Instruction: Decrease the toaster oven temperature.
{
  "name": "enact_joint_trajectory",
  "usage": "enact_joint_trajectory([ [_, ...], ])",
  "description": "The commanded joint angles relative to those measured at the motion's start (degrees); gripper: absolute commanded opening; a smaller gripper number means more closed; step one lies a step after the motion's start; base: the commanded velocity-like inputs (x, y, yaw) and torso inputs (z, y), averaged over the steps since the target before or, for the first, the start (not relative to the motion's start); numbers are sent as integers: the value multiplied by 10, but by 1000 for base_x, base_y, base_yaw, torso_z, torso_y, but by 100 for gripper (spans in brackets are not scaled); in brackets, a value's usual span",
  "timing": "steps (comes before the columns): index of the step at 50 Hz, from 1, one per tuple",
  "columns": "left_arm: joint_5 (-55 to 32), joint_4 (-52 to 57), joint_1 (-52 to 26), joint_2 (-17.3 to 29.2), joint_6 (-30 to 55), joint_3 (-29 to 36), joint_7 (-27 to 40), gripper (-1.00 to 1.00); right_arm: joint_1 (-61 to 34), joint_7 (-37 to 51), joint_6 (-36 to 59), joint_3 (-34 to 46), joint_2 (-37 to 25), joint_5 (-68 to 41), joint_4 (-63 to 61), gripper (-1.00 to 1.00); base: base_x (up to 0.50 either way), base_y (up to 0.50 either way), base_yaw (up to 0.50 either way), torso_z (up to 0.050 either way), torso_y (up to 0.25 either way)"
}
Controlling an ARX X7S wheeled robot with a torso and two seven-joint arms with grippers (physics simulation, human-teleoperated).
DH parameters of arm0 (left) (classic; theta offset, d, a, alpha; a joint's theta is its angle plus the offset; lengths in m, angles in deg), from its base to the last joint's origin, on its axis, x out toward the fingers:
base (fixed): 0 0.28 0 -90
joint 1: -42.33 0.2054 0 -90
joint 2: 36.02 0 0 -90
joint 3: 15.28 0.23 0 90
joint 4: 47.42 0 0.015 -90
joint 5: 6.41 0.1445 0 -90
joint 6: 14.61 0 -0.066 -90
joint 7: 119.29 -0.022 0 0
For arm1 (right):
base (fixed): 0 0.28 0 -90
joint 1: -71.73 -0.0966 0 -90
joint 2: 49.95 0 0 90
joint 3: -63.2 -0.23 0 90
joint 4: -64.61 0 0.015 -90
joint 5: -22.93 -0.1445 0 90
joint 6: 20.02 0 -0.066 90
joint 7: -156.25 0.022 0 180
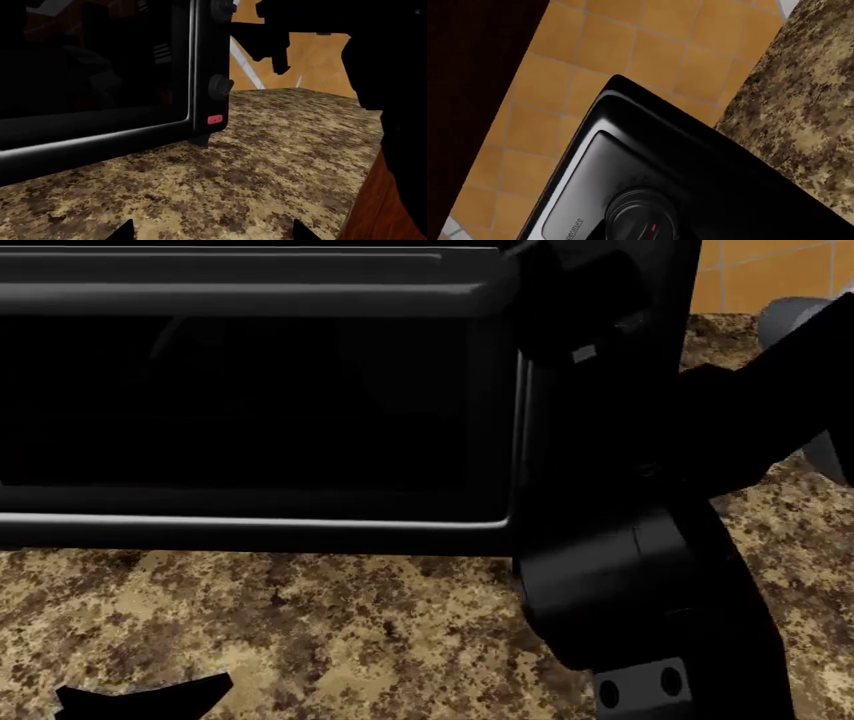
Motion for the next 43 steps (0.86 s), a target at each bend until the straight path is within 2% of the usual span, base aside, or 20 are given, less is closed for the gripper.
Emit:
enact_joint_trajectory([
  [1,1,2,0,1,0,2,2,100,-36,-62,75,86,-28,-37,95,-100,14,4,11,0,0],
  [8,1,1,-1,1,1,3,1,100,-49,-79,106,102,-46,-42,94,-100,14,3,11,0,0],
  [14,-1,0,-5,0,4,4,4,100,-86,-102,165,146,-78,-15,83,-100,14,4,11,0,0],
  [22,-1,-2,-7,0,7,5,5,100,-88,-118,183,157,-86,-22,84,-100,15,5,13,0,0],
  [33,2,-3,-3,0,4,6,8,100,-134,-143,314,247,-124,-15,100,-100,15,5,15,1,0],
  [43,3,7,1,6,5,6,11,100,-150,-144,384,286,-147,-26,89,-100,11,5,15,0,0],
])
